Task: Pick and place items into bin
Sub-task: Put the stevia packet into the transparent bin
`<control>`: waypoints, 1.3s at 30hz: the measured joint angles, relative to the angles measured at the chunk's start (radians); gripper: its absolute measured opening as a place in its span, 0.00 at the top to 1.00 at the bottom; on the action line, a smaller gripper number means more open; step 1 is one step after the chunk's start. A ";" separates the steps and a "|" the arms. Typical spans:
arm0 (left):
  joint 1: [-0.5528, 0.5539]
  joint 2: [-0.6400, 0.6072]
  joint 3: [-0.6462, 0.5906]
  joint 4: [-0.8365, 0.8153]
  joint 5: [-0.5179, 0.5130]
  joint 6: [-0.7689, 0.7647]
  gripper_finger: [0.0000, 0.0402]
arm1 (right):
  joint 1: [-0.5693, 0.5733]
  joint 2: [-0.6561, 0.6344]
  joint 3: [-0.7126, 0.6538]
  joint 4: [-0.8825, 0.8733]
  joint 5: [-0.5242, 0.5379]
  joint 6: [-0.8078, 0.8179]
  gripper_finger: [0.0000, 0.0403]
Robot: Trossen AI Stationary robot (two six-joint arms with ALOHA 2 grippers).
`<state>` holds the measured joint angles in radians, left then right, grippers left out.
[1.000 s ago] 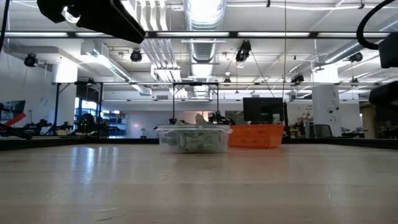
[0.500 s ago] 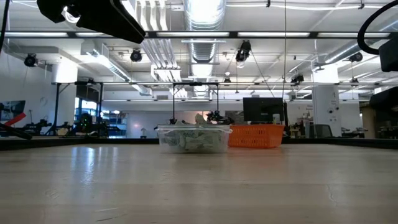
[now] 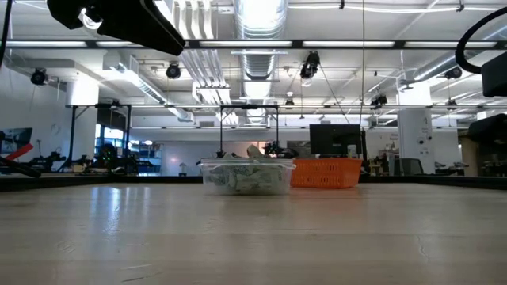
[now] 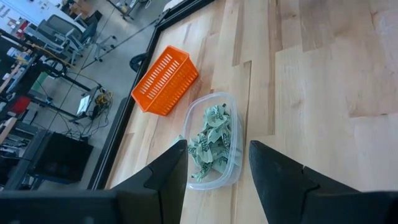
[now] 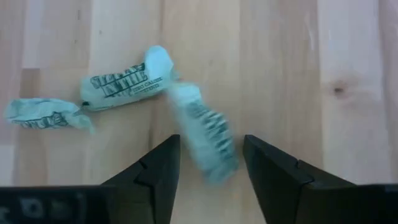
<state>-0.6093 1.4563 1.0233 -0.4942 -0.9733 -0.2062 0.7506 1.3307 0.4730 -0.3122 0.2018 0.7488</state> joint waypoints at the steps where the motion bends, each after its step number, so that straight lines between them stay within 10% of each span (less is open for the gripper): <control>1: 0.000 0.000 0.000 0.000 0.000 0.000 0.61 | 0.000 0.009 0.000 0.001 0.006 0.000 0.59; 16: 0.000 0.000 -0.016 0.013 0.000 0.000 0.61 | -0.001 0.019 0.040 -0.020 0.098 -0.165 0.96; 30: 0.000 0.000 -0.016 0.014 -0.001 0.003 0.61 | -0.100 -0.001 0.182 -0.050 0.508 -0.535 0.97; 39: 0.000 0.000 -0.016 0.014 -0.001 0.003 0.61 | -0.365 -0.001 0.251 0.168 0.419 -0.814 0.97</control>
<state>-0.6090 1.4563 1.0073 -0.4797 -0.9742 -0.2028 0.3858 1.3300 0.7240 -0.1444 0.6211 -0.0648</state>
